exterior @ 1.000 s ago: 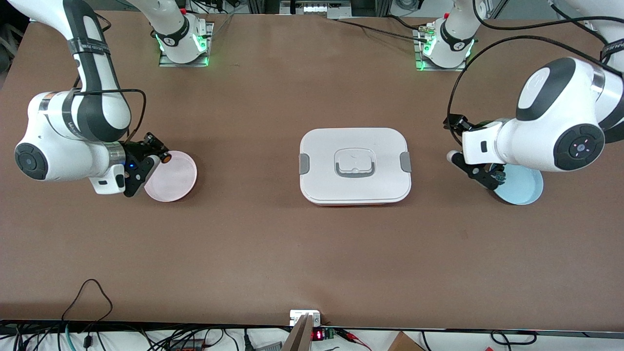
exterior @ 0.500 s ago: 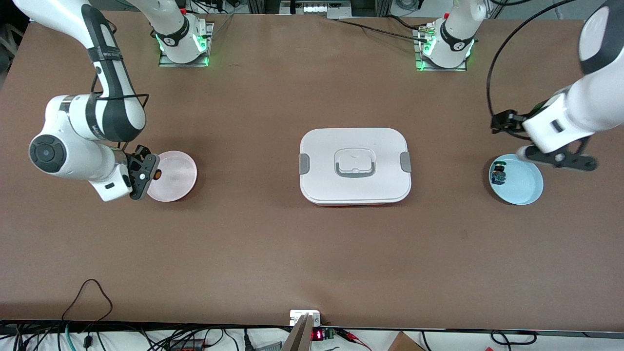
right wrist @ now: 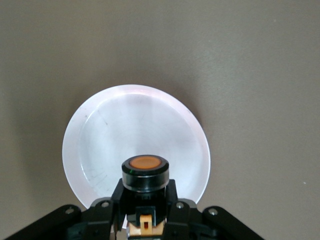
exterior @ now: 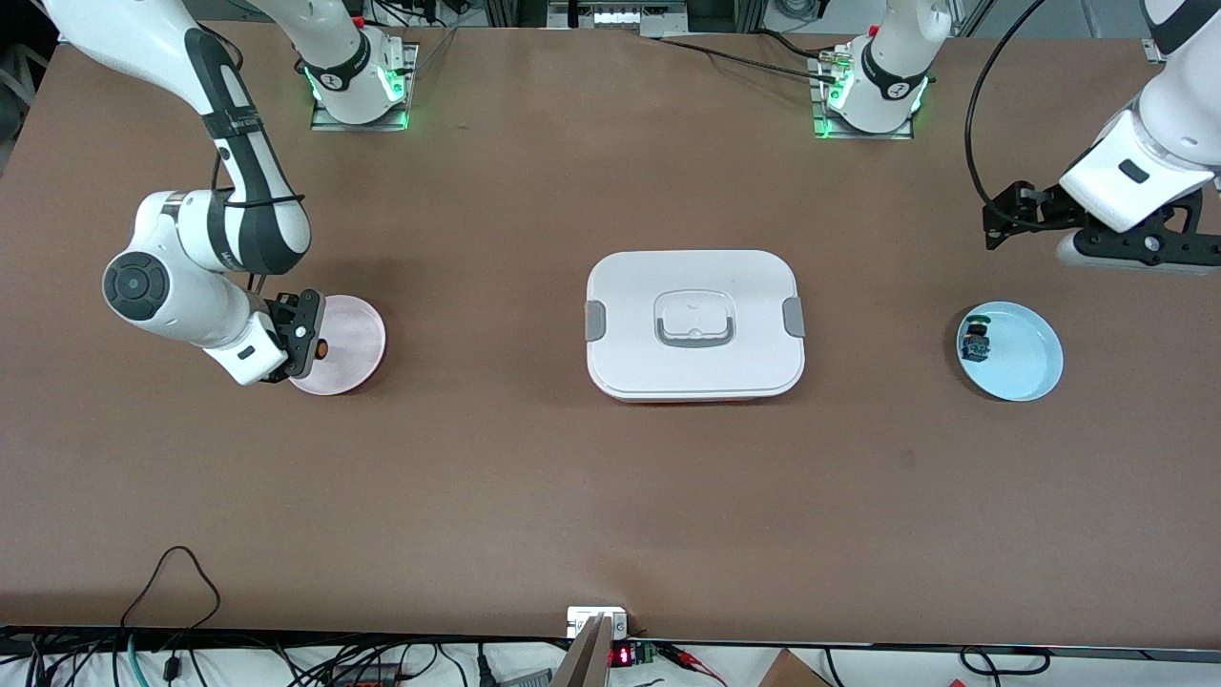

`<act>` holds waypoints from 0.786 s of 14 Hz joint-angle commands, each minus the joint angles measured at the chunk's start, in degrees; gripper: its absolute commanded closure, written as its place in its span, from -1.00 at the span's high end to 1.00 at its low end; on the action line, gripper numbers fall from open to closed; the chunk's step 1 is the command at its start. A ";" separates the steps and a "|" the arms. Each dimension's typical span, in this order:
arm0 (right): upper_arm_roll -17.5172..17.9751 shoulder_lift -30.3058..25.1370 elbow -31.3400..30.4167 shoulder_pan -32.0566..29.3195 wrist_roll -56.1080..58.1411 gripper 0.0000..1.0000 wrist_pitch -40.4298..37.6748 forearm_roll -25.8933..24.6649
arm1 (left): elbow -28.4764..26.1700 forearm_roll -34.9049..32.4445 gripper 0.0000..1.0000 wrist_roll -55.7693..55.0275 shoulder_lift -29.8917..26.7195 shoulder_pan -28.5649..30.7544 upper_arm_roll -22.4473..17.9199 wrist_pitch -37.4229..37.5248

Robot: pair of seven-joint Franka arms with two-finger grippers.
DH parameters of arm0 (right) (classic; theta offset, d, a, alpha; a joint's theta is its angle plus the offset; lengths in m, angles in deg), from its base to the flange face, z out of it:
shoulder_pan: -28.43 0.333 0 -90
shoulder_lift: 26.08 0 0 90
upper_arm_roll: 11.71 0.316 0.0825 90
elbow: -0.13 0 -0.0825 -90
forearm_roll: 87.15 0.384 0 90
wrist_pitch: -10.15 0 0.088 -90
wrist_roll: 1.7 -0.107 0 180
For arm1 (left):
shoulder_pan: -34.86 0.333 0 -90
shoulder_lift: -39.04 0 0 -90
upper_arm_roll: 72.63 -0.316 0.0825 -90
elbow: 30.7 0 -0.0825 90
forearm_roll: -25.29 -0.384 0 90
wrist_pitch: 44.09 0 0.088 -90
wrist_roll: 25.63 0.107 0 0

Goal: Transfer orange switch to right arm and place
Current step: 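Carry the switch over the white plate with the right gripper, then lower the switch onto the white plate and open the right gripper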

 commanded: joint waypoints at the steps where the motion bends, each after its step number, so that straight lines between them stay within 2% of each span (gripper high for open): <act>1: 0.19 -1.74 -3.66 0.15 1.30 -1.00 4.14 -2.58 | 2.66 1.28 1.00 -2.23 1.74 -0.54 -0.44 2.24; 3: 0.19 -1.74 -6.12 1.12 1.30 -1.00 7.22 -4.25 | 3.36 1.36 1.00 -2.23 1.91 -0.37 -0.35 2.07; 11: 0.28 -1.22 -12.71 1.21 4.99 -1.00 18.82 -4.52 | 3.45 1.45 1.00 -2.23 2.00 -0.81 -0.18 2.07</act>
